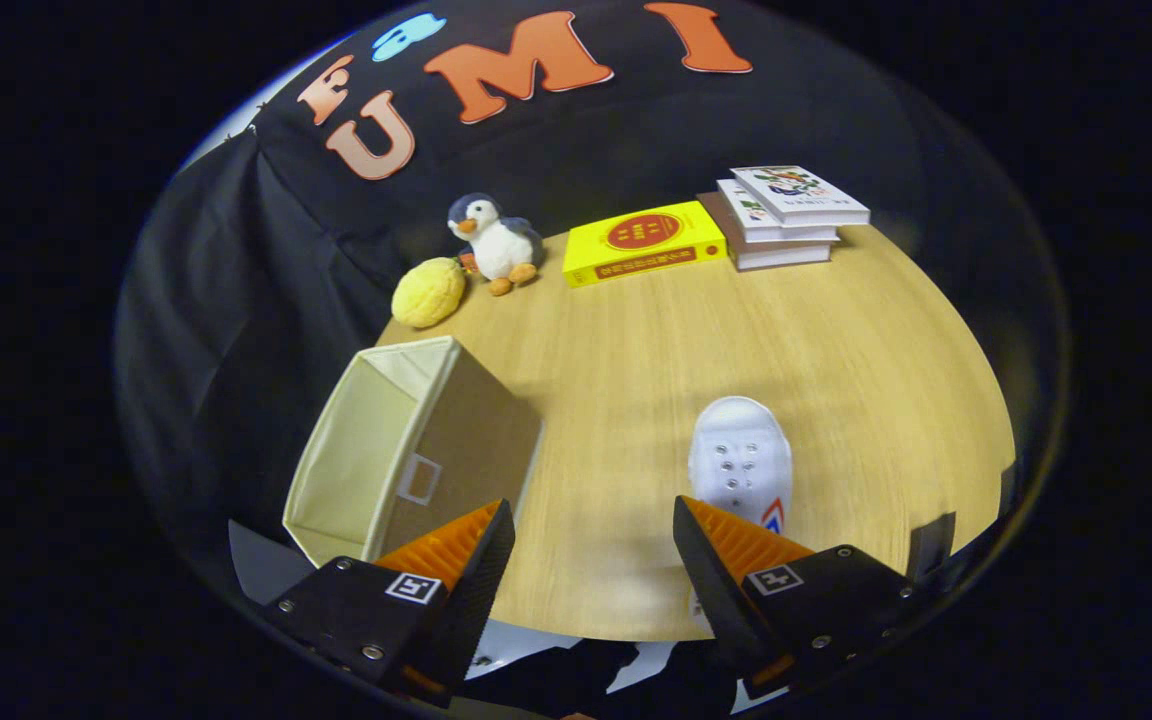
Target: Open the storage box then place both shoes into the box .Put the left shoe in first, then the right shoe, with the right side of both shoes facing outward in a uniform manner.
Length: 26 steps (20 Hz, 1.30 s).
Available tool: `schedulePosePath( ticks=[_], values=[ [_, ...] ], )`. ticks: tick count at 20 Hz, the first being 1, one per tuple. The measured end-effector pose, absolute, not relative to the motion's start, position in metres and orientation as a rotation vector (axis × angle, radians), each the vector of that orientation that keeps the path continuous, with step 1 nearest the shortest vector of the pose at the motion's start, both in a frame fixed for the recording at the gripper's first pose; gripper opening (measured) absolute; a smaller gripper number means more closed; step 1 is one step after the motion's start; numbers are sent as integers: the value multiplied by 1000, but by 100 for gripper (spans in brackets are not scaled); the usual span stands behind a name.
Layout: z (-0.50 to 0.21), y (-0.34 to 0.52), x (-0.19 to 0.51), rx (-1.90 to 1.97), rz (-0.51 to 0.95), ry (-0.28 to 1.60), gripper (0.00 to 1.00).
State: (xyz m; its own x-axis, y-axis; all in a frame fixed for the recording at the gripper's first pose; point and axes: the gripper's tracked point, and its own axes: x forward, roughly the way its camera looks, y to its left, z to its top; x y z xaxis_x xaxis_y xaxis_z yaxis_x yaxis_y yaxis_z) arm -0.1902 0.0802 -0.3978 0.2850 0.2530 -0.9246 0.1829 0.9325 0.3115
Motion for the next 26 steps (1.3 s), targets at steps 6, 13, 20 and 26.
schedulePosePath(
  ticks=[6,13,20,26],
  values=[
    [-430,28,-238,263,-53,1360,94],
    [-461,0,-260,172,-88,1413,85],
    [-496,3,-267,140,-10,1498,78],
    [-503,11,-262,214,79,1527,65]
  ],
)
